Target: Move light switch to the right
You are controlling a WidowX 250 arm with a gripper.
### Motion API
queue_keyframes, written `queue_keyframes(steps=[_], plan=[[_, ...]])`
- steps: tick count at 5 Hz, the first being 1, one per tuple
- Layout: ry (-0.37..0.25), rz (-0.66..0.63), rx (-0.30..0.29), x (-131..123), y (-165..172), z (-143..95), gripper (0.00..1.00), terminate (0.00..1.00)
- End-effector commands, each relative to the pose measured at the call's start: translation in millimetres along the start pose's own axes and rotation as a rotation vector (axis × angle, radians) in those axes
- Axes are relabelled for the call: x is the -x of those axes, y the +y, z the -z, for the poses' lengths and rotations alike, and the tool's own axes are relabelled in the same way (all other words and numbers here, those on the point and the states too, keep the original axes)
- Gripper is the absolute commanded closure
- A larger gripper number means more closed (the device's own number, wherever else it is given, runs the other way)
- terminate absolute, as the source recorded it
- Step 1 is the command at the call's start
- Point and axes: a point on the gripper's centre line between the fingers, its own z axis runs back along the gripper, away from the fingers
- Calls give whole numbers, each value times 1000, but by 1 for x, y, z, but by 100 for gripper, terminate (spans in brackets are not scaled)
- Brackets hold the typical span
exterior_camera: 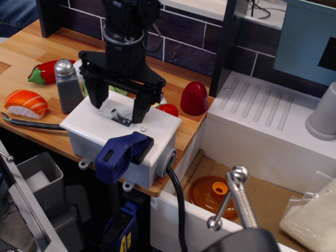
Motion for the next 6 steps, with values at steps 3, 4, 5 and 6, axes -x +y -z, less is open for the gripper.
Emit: queue_keyframes(steps=[3, 4, 5, 6], plan=[[-70, 73, 54, 11, -32, -15, 0, 0], [-61, 55, 64, 12, -42, -18, 0, 0], [-62, 49, 70, 14, -48, -21, 0, 0], [-60, 47, 69, 15, -51, -24, 0, 0]])
